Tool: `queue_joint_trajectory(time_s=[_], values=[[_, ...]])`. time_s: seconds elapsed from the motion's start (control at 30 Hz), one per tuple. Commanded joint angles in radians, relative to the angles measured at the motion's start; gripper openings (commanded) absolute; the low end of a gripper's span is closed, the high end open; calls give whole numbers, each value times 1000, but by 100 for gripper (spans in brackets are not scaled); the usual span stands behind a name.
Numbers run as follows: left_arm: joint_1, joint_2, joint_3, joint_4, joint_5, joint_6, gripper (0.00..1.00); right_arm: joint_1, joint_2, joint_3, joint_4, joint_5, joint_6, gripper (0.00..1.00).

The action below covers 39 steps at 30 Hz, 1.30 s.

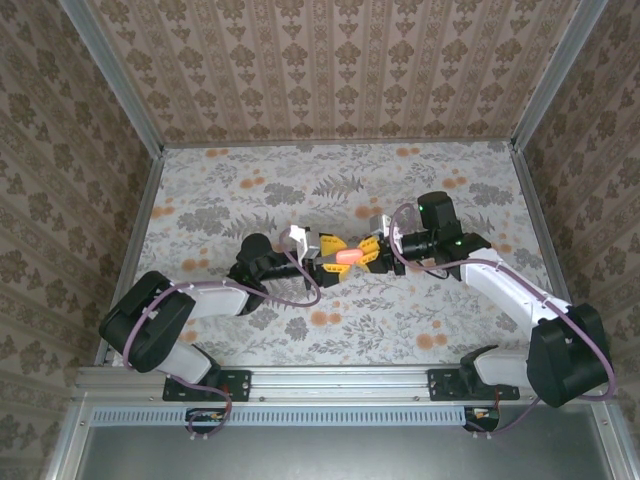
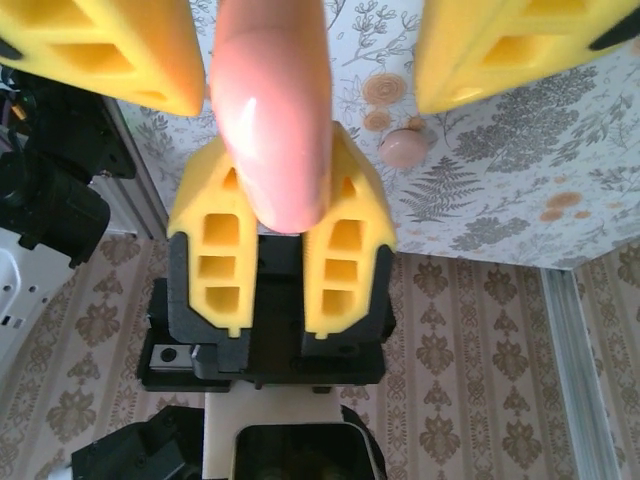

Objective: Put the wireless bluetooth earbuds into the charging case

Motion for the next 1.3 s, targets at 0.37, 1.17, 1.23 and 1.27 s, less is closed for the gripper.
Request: queue_joint_trajectory(time_s=[0.37, 1.17, 1.23, 1.27], values=[[15, -175, -59, -270, -390, 30, 92, -62, 42, 80, -318, 222, 146, 22], [89, -347, 9, -807, -759, 15, 98, -139, 422, 307, -504, 452, 428, 23], [97, -351, 14, -818, -758, 15, 98, -153, 450, 318, -508, 457, 429, 23], [101, -352, 14, -818, -756, 15, 98, -159, 462, 321, -508, 456, 432, 23]])
